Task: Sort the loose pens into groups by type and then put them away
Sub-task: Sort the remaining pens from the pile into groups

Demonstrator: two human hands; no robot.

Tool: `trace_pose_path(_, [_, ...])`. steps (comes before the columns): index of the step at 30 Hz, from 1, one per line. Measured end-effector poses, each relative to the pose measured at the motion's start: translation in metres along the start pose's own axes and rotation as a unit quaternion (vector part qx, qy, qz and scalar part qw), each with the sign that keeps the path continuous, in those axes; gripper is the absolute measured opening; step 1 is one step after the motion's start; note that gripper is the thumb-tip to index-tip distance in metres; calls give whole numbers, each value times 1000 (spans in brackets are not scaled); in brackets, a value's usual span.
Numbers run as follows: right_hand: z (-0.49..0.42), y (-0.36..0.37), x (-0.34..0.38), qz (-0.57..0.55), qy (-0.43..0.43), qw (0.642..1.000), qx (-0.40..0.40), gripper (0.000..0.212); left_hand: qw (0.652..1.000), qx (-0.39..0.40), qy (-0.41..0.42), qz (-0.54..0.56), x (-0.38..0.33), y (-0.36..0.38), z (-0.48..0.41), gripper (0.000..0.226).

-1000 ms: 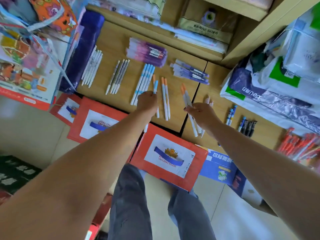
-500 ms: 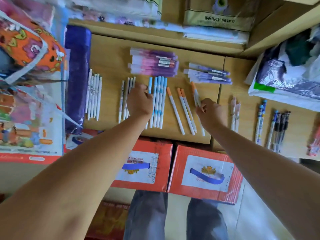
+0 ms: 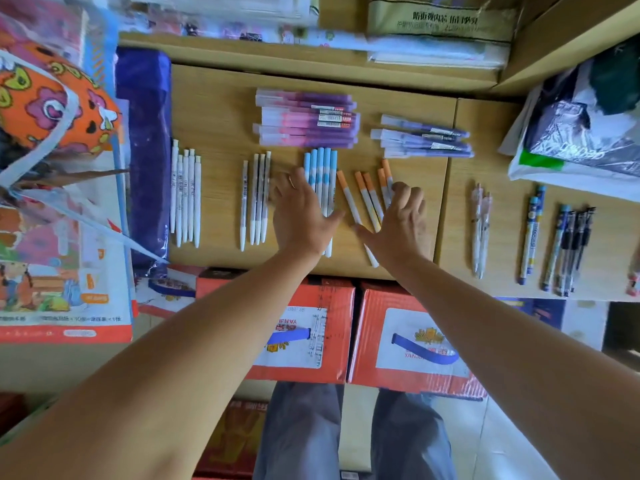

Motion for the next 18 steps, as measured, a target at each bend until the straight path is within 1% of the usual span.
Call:
trace_pose_path(3, [0,1,-2,-24,13,1000,-4,71,1000,7,-1,-27,-4,-1,0,75])
trace_pose_path(7, [7,1,-13,-63,70,995,-18,64,1000,16,1,-18,-6,3,5,75])
trace_pose_path(11, [10,3,-18,-91,114,989,-24,64,999,25,14,-27,-9,6,11,77])
trace_pose_path(18, [8,2,-19,-81,120,989,-15,71,998,28,19,-50,-10,5,11,78])
Point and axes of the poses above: each hand's wrist, its own z-axis away from the middle knuckle, its own y-axis out of the palm, x = y × z, the point moved 2 cm from there along -z, towards the middle knuckle, and after that the axes turned 14 degrees about -z, right-handed, at the moved point
